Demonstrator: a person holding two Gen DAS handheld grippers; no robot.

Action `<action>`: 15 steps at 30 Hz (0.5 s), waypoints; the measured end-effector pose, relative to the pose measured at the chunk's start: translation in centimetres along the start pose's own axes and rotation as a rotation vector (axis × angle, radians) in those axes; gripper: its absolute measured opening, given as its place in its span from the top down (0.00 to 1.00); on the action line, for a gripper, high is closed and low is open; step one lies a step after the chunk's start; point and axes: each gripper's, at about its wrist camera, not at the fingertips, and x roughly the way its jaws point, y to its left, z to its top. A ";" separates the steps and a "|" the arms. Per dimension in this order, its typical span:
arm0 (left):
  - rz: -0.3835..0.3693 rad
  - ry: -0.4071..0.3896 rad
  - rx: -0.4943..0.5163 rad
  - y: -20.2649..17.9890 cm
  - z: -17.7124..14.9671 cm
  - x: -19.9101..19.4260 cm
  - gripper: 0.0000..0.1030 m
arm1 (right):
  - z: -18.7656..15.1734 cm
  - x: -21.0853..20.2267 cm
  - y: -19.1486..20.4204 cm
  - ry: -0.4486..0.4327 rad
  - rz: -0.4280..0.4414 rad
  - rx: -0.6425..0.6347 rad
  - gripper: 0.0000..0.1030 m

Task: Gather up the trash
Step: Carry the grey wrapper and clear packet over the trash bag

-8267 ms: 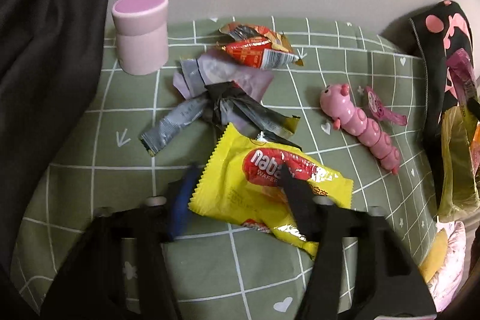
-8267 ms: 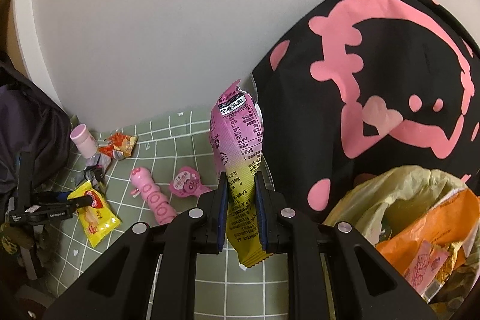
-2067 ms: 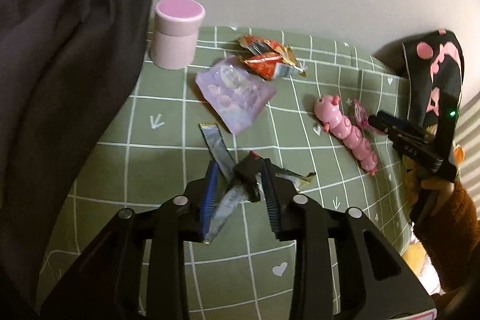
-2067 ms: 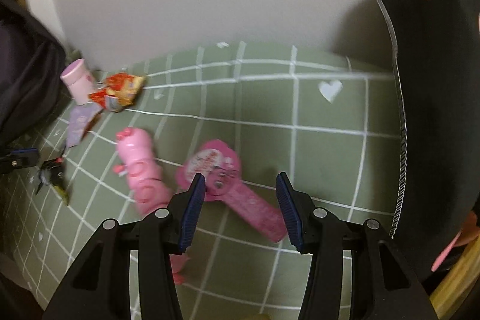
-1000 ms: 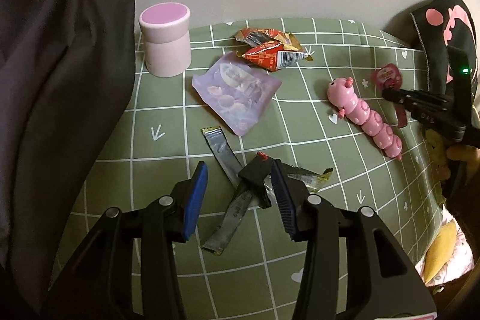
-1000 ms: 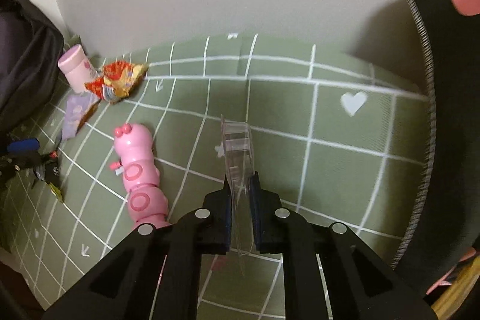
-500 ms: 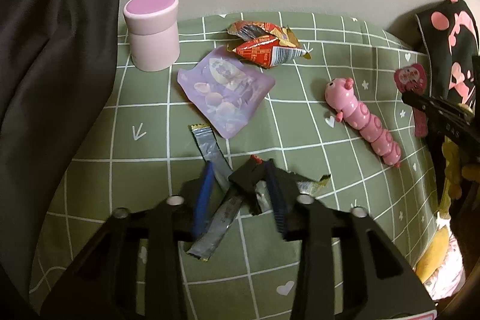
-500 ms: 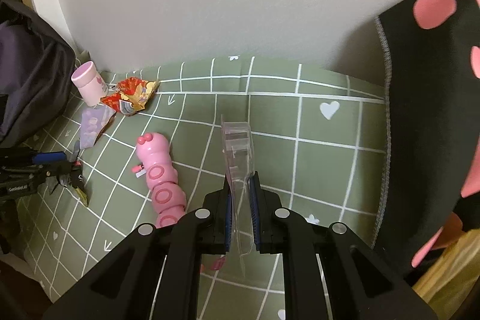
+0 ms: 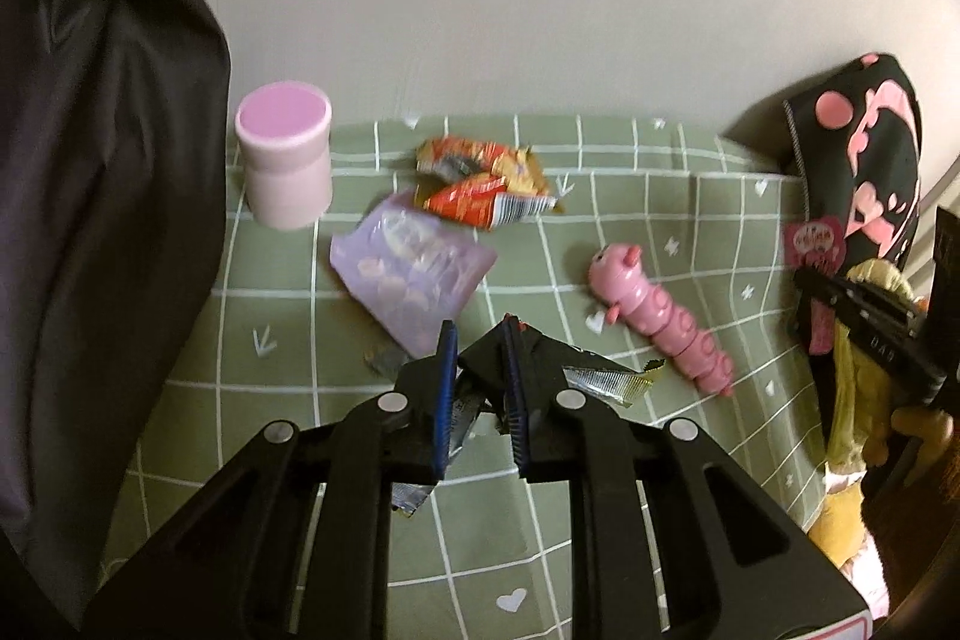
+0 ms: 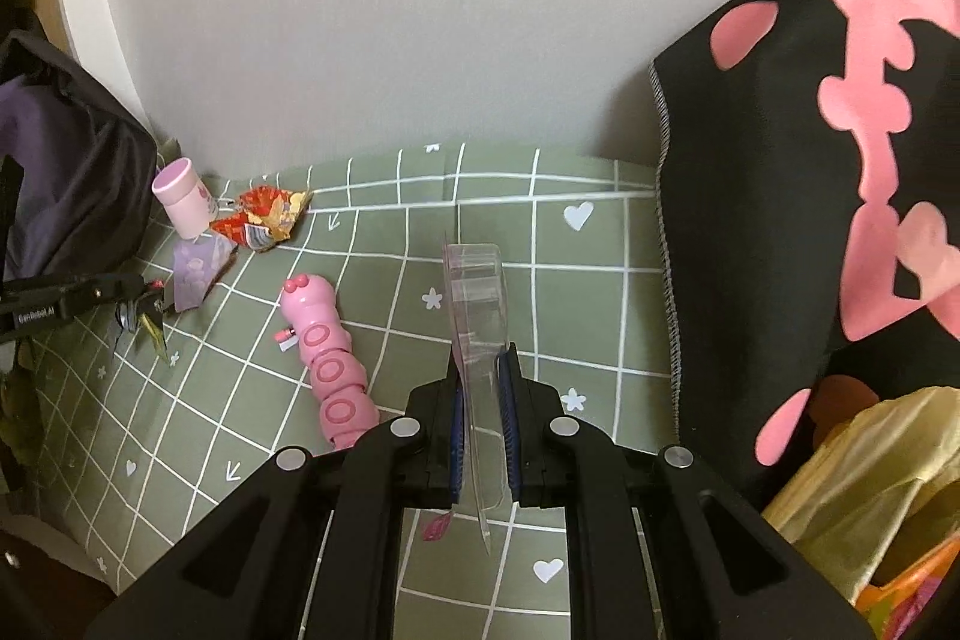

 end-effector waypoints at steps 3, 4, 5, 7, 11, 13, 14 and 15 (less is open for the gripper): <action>-0.007 -0.030 0.005 -0.2 0.8 -1.0 0.86 | 0.2 -1.1 0.2 -0.024 -0.011 -0.004 0.89; -0.011 -0.041 0.008 -0.4 1.1 -1.4 0.86 | 0.3 -1.5 0.3 -0.032 -0.016 -0.007 0.89; -0.015 -0.050 0.010 -0.5 1.2 -1.7 0.86 | 0.4 -1.9 0.4 -0.041 -0.017 -0.009 0.89; -0.024 -0.064 0.016 -0.8 1.8 -2.1 0.86 | 0.5 -2.6 0.5 -0.055 -0.022 -0.010 0.89; -0.043 -0.091 0.044 -2.1 2.8 -2.7 0.86 | 0.4 -4.1 0.2 -0.078 -0.033 -0.002 0.89; -0.062 -0.108 0.058 -3.0 3.5 -3.1 0.86 | 0.3 -5.0 -0.2 -0.092 -0.045 0.001 0.89; -0.071 -0.116 0.066 -3.5 3.9 -3.2 0.86 | 0.3 -5.4 -0.5 -0.099 -0.050 0.004 0.89; -0.080 -0.123 0.076 -4.1 4.3 -3.3 0.86 | 0.3 -5.7 -0.7 -0.103 -0.056 0.006 0.89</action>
